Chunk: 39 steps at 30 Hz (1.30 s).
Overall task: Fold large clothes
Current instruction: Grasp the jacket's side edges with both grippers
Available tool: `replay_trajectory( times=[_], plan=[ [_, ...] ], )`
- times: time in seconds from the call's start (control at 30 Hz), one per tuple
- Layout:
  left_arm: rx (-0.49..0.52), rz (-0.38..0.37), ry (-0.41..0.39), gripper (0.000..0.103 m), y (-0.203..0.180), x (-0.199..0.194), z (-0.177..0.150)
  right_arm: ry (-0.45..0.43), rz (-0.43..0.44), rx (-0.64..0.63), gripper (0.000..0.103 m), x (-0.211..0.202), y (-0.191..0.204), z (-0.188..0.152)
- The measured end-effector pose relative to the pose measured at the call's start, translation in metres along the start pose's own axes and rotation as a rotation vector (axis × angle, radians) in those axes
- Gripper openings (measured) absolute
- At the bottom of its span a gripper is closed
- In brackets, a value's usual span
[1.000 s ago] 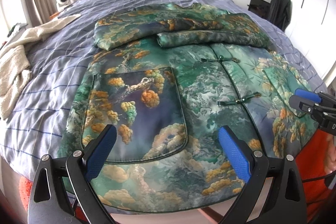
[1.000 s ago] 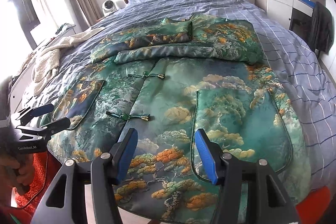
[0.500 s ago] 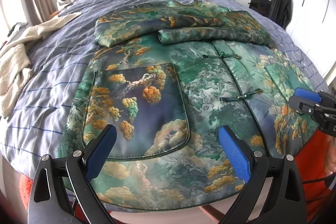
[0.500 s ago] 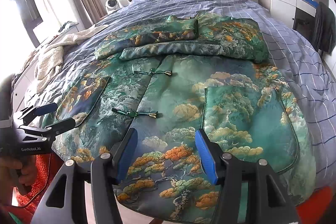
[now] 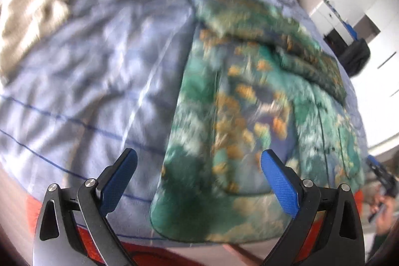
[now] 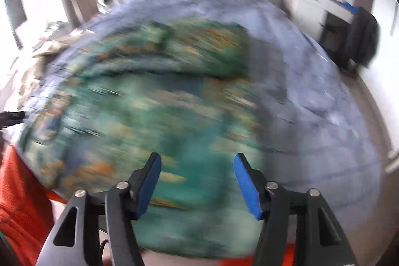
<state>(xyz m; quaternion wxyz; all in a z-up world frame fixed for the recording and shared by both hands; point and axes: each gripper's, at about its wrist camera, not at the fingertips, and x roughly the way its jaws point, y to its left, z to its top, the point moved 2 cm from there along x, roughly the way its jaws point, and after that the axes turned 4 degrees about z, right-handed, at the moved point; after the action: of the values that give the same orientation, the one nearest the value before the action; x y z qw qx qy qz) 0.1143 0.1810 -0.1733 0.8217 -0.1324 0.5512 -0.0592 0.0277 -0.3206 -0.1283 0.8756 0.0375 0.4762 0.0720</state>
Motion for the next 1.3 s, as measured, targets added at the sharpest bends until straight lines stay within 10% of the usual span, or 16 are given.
replay_trajectory(
  times=[0.2, 0.4, 0.47, 0.53, 0.63, 0.9, 1.3],
  plan=[
    [0.142, 0.014, 0.094, 0.101, -0.023, 0.034, -0.024, 0.208, 0.180, 0.121, 0.063, 0.028, -0.063, -0.029],
    [0.175, -0.072, 0.138, 0.100, -0.038, 0.039, -0.031, 0.232, 0.407, 0.177, 0.065, 0.050, -0.047, -0.036],
    [0.177, -0.065, 0.154, 0.085, -0.039, 0.037, -0.032, 0.251, 0.369, 0.126, 0.059, 0.054, -0.037, -0.035],
    [0.166, -0.056, 0.172, 0.039, -0.035, 0.031, -0.029, 0.259, 0.360, 0.096, 0.032, 0.051, -0.030, -0.029],
    [0.112, -0.096, 0.170, 0.014, -0.029, 0.014, -0.020, 0.230, 0.396, 0.120, 0.015, 0.032, -0.025, -0.015],
    [0.129, -0.146, 0.076, 0.012, -0.046, -0.045, -0.012, 0.121, 0.438, 0.143, 0.014, -0.021, -0.012, 0.020],
    [0.176, -0.130, 0.235, 0.012, -0.011, -0.096, -0.101, 0.285, 0.548, 0.232, 0.012, -0.073, -0.003, -0.046]
  ],
)
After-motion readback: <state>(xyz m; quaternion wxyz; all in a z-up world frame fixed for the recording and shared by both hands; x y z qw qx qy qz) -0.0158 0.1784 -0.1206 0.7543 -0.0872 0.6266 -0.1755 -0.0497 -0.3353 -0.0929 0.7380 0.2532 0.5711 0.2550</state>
